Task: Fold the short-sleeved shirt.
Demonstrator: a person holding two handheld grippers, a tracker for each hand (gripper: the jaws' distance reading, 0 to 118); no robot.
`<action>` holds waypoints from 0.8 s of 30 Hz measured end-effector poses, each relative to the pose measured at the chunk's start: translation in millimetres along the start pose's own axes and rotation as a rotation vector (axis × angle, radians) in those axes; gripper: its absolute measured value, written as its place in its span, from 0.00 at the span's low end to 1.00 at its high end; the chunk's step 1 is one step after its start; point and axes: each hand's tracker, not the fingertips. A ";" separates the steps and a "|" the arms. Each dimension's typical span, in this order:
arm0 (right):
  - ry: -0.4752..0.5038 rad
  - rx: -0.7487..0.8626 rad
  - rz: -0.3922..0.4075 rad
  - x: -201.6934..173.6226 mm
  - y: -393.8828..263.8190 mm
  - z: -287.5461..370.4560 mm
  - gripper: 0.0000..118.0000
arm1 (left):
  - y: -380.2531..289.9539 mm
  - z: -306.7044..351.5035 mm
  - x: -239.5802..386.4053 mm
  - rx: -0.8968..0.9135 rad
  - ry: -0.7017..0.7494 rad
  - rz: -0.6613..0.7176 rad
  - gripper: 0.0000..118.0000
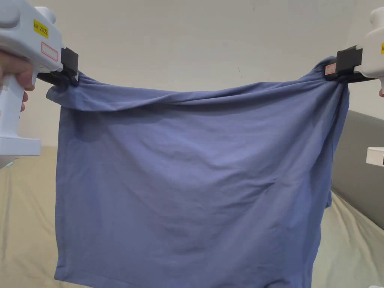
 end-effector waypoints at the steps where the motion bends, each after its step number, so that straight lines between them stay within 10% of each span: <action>1: -0.005 -0.002 0.007 3.8 1.8 -14.5 0.05 | 0.1 -10.0 0.4 0.009 0.002 -0.001 0.06; 16: -0.074 -0.044 0.097 23.7 -23.8 -198.9 0.05 | 7.9 -206.2 8.1 -0.013 0.017 -0.059 0.06; 24: 0.004 -0.129 -0.006 29.0 -130.2 -265.4 0.05 | -70.2 -274.2 16.0 -0.155 -0.075 -0.136 0.05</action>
